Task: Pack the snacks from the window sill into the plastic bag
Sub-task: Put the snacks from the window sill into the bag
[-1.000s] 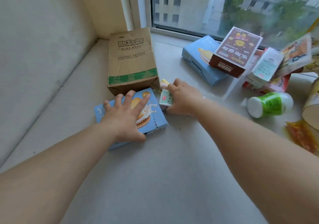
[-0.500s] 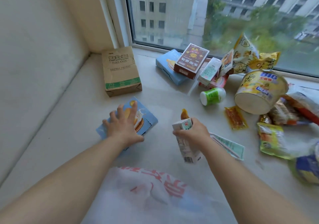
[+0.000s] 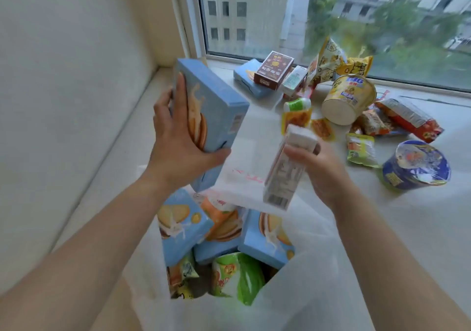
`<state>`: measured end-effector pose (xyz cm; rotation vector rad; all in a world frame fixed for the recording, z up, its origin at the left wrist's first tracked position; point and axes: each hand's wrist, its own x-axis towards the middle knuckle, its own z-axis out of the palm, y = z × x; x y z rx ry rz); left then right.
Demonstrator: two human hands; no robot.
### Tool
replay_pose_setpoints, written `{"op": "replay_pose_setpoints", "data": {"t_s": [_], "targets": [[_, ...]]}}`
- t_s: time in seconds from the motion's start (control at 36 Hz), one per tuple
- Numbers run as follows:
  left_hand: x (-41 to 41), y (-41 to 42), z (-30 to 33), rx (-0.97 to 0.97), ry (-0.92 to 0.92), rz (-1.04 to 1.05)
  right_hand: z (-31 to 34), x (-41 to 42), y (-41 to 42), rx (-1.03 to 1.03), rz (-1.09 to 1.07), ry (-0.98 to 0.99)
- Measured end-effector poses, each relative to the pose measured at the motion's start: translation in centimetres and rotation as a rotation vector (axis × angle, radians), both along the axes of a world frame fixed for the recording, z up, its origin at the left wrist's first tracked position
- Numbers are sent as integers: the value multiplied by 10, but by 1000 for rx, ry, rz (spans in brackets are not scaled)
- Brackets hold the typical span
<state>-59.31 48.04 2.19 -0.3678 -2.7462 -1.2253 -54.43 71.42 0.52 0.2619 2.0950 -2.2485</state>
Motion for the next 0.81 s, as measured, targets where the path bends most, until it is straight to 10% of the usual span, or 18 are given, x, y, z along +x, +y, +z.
{"op": "replay_pose_setpoints", "data": {"t_s": [0.28, 0.53, 0.81], "targets": [[86, -17, -41, -101, -77, -187, -53, 59, -18, 820, 372, -272], [118, -10, -68, -449, 85, -587, -52, 47, -7, 669, 107, -440], [73, 33, -54, -766, -422, -586, -9, 24, 18, 463, -116, -297]]}}
